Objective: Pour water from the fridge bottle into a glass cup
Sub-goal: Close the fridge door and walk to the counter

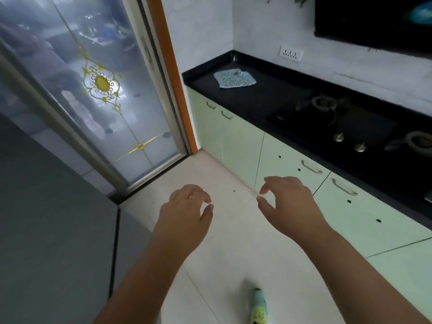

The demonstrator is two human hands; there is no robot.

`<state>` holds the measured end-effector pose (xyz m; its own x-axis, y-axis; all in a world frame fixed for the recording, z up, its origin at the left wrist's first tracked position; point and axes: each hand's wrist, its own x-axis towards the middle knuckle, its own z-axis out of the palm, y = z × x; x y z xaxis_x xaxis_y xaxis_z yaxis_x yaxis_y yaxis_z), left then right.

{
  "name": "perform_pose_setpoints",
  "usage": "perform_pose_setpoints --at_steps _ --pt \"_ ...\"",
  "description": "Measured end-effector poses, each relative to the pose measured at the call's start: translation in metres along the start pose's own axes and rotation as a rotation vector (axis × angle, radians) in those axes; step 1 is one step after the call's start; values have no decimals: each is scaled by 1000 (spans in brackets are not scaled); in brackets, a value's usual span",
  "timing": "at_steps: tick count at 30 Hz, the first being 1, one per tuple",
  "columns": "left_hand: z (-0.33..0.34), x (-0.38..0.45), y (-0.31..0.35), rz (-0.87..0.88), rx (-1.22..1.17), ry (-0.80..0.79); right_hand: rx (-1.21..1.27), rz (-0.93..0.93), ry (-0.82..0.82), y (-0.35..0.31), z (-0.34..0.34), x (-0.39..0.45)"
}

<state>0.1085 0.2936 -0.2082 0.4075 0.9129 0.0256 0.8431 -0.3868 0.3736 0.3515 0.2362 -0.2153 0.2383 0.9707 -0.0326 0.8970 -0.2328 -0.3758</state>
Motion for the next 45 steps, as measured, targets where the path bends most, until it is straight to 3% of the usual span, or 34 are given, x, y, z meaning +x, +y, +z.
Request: perform_pose_setpoints --at_steps 12,23,35,45 --pt "7 146 28 -11 -19 17 -9 -5 -66 45 -47 149" --pt "-2 310 -47 -28 -102 54 -81 -9 -91 9 -41 317" --pt "-41 558 -145 100 -15 -65 -34 90 -45 -48 -19 544" --pt "-10 757 -159 148 42 -118 28 104 -39 -10 21 734"
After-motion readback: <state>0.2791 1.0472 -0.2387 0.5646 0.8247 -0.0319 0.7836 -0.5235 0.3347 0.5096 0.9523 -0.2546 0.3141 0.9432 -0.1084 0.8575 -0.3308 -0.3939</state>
